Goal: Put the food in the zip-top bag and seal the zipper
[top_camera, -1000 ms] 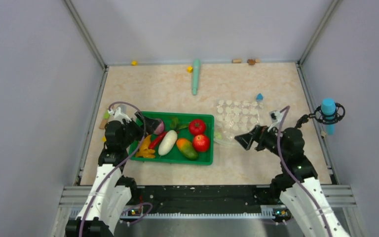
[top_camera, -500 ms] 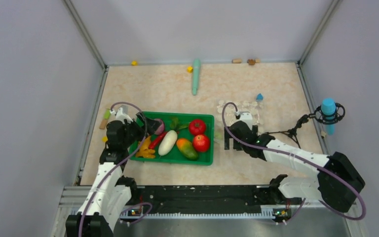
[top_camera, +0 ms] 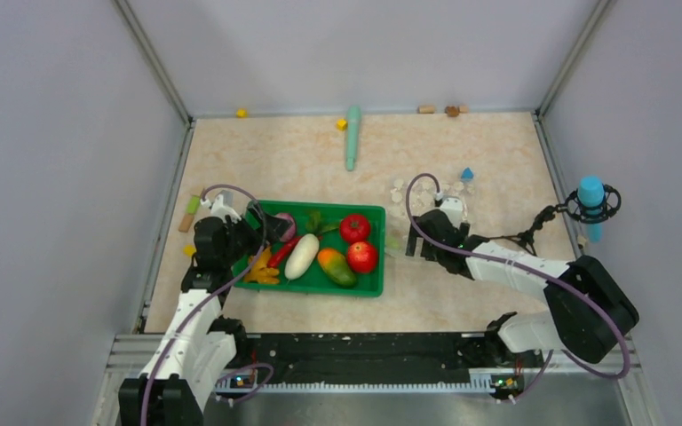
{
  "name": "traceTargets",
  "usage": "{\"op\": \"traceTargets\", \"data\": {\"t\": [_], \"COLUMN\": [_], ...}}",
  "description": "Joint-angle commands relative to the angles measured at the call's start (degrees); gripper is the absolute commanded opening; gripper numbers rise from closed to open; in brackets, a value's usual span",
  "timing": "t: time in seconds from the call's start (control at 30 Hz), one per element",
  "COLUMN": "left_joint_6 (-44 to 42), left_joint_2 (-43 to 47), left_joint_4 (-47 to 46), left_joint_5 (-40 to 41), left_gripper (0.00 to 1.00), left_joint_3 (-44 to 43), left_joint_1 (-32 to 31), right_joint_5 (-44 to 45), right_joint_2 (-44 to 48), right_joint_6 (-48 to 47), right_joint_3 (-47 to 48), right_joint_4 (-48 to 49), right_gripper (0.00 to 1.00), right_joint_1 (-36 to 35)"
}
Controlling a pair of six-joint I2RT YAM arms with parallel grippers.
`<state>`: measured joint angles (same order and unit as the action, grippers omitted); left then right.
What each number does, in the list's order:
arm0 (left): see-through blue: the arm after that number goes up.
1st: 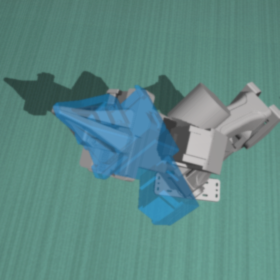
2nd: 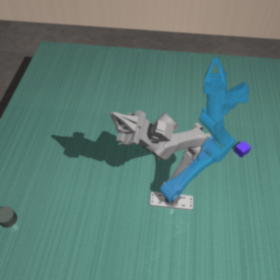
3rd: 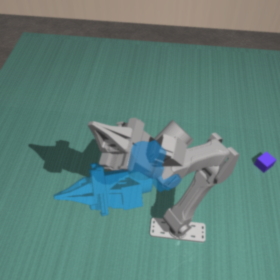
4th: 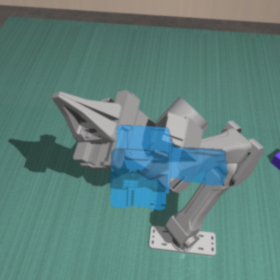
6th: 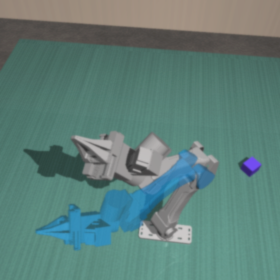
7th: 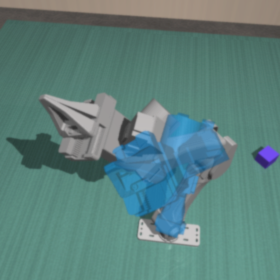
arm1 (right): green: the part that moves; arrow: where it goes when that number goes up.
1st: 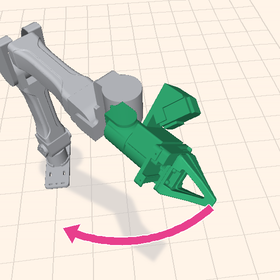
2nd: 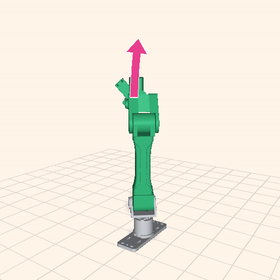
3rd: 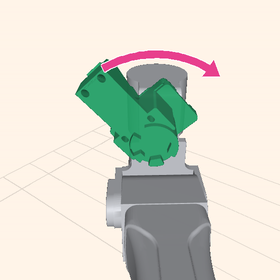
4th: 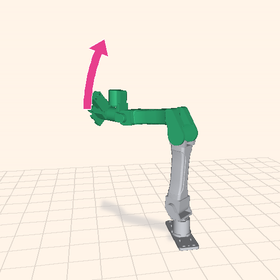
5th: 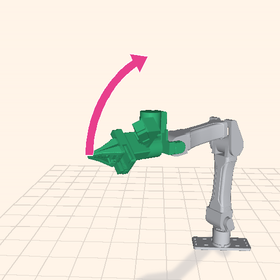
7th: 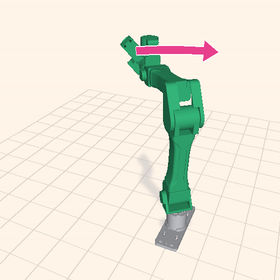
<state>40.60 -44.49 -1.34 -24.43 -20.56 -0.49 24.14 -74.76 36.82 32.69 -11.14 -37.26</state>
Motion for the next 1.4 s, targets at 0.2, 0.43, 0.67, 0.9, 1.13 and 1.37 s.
{"op": "traceTargets", "data": {"t": [0.2,0.43,0.67,0.9,1.13,1.37], "left_joint_6": [-0.7,-0.9,-0.9,-0.9,-0.5,0.7], "left_joint_2": [0.7,0.3,0.4,1.5,2.4,3.8], "left_joint_4": [-2.8,-2.2,-2.1,-1.9,-4.0,-12.1], "left_joint_5": [0.7,1.4,1.2,0.1,-4.4,-11.7], "left_gripper": [0.97,0.97,0.97,0.97,0.97,0.97], "left_joint_3": [0.0,-0.3,-0.2,0.1,0.4,2.3], "left_joint_1": [-0.1,-0.1,-0.2,-0.1,-0.2,-2.6], "right_joint_5": [0.2,5.9,4.7,2.0,3.4,0.8], "right_joint_2": [-11.1,-17.0,-18.9,-15.5,-0.7,18.2], "right_joint_6": [3.2,8.0,10.8,12.6,12.9,14.0], "right_joint_3": [1.2,3.7,3.8,0.3,-3.8,-8.8], "right_joint_4": [3.9,-1.4,-0.5,5.9,10.1,15.1], "right_gripper": [0.89,0.77,0.33,0.0,0.0,0.0], "right_joint_1": [0.6,-3.2,-4.6,-4.8,-4.7,-4.7]}}
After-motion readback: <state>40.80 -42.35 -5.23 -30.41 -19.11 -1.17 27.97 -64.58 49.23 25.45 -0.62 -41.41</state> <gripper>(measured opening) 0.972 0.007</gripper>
